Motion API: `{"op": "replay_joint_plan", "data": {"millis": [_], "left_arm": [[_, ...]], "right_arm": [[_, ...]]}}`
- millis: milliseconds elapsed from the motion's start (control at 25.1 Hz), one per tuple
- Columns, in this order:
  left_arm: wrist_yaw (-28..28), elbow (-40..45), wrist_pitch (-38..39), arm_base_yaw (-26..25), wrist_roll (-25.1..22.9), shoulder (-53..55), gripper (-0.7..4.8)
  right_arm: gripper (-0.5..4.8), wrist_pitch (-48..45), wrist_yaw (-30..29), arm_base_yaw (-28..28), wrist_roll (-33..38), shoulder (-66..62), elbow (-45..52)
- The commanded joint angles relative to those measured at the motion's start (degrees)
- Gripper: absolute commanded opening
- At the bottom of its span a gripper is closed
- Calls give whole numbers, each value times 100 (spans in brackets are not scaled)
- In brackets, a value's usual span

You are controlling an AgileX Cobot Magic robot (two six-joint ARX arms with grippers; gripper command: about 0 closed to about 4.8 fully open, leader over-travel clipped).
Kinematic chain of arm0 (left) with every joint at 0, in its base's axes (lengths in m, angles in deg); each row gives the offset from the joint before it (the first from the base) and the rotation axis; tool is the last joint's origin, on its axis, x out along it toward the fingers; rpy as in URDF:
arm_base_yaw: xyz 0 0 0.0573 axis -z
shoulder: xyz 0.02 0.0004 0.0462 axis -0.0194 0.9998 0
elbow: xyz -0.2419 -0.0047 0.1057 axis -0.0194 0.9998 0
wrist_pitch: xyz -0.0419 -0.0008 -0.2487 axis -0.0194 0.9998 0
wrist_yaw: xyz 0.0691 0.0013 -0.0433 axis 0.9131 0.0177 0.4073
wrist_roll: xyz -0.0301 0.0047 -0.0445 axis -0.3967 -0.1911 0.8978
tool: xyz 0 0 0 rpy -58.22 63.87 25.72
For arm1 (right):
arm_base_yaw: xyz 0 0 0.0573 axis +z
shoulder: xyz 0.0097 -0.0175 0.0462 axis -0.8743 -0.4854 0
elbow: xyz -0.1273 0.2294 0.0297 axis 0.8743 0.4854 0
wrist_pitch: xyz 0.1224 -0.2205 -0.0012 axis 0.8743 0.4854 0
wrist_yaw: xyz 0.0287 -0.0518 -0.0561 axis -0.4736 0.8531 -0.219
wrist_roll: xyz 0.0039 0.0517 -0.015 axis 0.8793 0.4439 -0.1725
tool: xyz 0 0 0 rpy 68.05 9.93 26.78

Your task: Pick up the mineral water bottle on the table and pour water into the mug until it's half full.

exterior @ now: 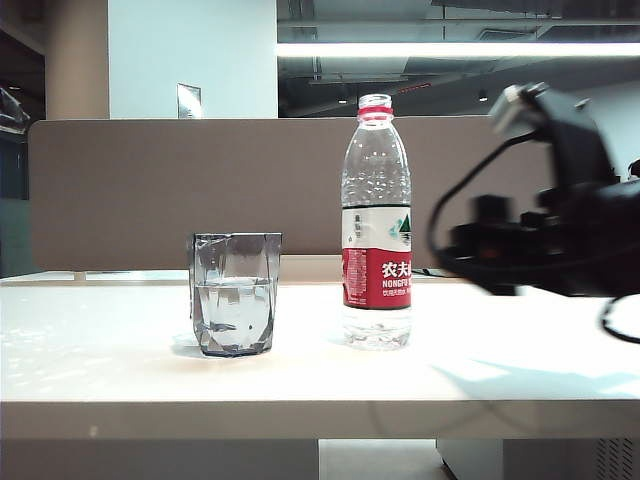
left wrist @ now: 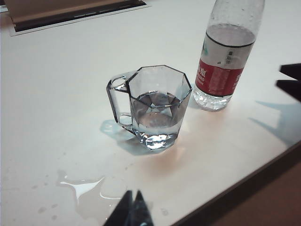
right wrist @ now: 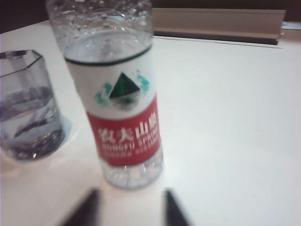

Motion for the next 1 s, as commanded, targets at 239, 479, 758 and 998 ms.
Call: {"op": "replay_joint_plan", "data": {"millis": [239, 479, 758, 998], "left_arm": [[4, -35, -77, -4, 17, -2, -5], [13, -35, -81, -2, 20, -4, -5], [-83, -35, -37, 2, 17, -22, -5], [-116, -35, -35, 4, 20, -33, -5]], "right_arm": [[-6, -85, -13, 9, -17, 1209, 905], [-6, 664, -544, -114, 2, 1547, 975], [-6, 4664, -245, -177, -57, 4138, 970], [-6, 6760, -291, -848, -31, 6026, 968]]}}
